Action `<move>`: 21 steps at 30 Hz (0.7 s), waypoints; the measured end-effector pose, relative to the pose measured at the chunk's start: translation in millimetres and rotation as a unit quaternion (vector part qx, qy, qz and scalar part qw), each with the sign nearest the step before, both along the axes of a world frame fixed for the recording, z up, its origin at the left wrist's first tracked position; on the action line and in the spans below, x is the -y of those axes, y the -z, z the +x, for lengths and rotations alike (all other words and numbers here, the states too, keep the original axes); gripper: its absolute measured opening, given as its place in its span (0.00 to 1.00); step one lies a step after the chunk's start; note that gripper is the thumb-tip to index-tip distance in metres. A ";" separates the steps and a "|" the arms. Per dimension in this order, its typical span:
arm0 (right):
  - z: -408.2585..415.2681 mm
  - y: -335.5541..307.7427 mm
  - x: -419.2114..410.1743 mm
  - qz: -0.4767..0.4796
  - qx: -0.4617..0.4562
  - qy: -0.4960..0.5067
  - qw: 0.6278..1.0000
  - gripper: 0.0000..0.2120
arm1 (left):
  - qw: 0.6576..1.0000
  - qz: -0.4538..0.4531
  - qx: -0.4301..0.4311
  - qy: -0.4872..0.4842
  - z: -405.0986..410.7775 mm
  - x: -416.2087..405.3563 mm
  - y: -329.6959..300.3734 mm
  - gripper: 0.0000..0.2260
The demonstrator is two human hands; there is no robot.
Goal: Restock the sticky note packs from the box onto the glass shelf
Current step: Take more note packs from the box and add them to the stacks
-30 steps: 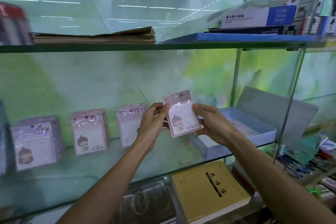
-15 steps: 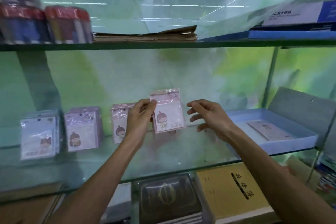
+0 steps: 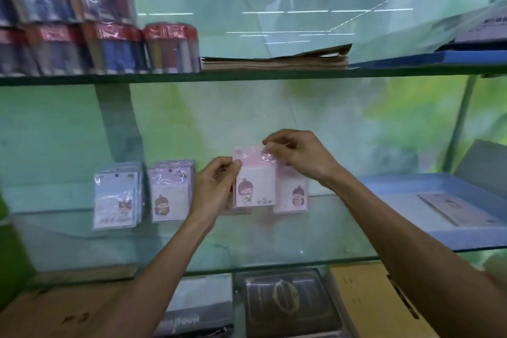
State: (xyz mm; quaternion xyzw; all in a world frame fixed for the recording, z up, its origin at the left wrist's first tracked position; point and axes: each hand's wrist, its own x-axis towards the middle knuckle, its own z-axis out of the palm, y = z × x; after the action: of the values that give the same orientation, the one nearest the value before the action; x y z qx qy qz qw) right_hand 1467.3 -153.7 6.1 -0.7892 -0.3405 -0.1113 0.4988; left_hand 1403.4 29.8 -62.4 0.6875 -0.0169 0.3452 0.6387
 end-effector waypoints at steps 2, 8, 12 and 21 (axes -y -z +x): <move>-1.0 -2.2 -15.6 -0.053 0.034 0.000 0.998 0.06 | 1.000 0.019 -0.001 -0.015 -7.1 -11.5 0.2 0.03; 4.0 8.6 -59.0 -0.120 0.075 0.039 0.989 0.06 | 0.997 0.060 -0.017 -0.051 -23.0 -49.2 7.5 0.05; 10.6 21.8 -76.1 -0.135 0.077 0.045 0.987 0.06 | 0.991 0.101 -0.057 -0.065 -29.8 -65.2 14.5 0.03; 20.6 40.3 -85.0 -0.151 0.120 0.087 0.977 0.08 | 0.973 0.172 -0.151 0.028 -28.2 -61.5 32.3 0.02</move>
State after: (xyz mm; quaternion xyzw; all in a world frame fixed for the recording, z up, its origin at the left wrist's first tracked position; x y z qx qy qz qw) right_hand 1488.0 -68.7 -34.2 -0.8631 -0.3405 -0.1953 0.3179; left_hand 1375.2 91.2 -94.7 0.8303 0.0017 0.2117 0.5156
